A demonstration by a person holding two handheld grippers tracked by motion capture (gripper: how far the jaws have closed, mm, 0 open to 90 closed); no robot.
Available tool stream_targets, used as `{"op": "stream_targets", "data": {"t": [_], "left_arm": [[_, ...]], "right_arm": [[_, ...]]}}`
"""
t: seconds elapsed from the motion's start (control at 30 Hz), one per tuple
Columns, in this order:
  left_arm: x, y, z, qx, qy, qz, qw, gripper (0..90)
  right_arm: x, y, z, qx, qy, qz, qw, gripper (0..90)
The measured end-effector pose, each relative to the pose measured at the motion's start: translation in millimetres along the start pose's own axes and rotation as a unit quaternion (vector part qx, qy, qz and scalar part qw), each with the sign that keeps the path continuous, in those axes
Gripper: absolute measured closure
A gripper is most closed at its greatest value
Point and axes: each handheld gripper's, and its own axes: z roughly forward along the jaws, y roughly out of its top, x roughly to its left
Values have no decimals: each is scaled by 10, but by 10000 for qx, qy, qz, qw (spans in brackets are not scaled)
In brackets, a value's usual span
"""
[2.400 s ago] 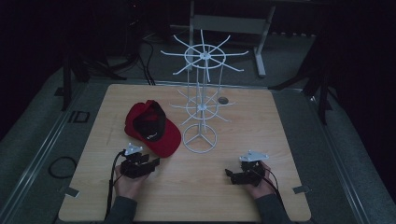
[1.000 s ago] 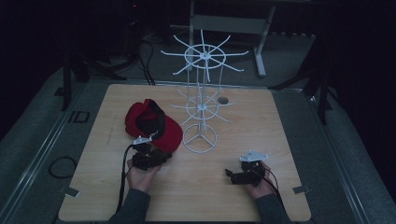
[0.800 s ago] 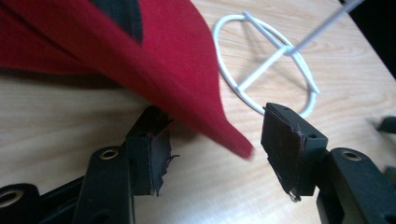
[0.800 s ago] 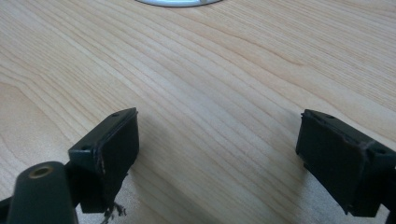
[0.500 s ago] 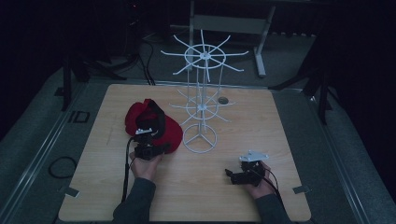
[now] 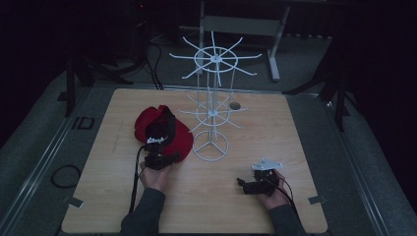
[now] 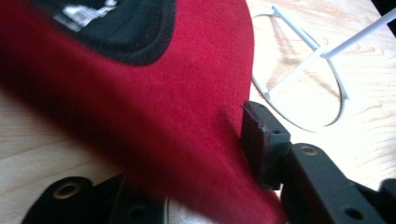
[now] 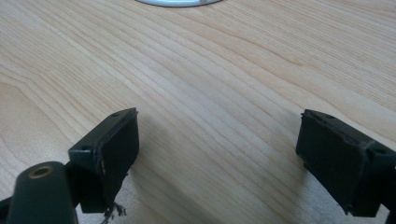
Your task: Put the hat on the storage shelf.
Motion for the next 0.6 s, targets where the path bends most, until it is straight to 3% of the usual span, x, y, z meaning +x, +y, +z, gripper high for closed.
{"op": "stream_targets", "data": {"t": [0.23, 0.37, 0.43, 0.6], "left_arm": [[29, 17, -87, -256, 16, -47, 9997, 793], [24, 33, -145, -375, 34, 77, 9993, 852], [-4, 35, -158, -372, 78, 224, 9990, 855], [2, 37, -202, -416, 58, 183, 9989, 856]], "right_arm": [[0, 0, 0, 0, 0, 1, 10000, 131], [0, 0, 0, 0, 0, 1, 10000, 131], [0, 0, 0, 1, 1, -1, 10000, 131], [0, 0, 0, 1, 0, 1, 10000, 131]]}}
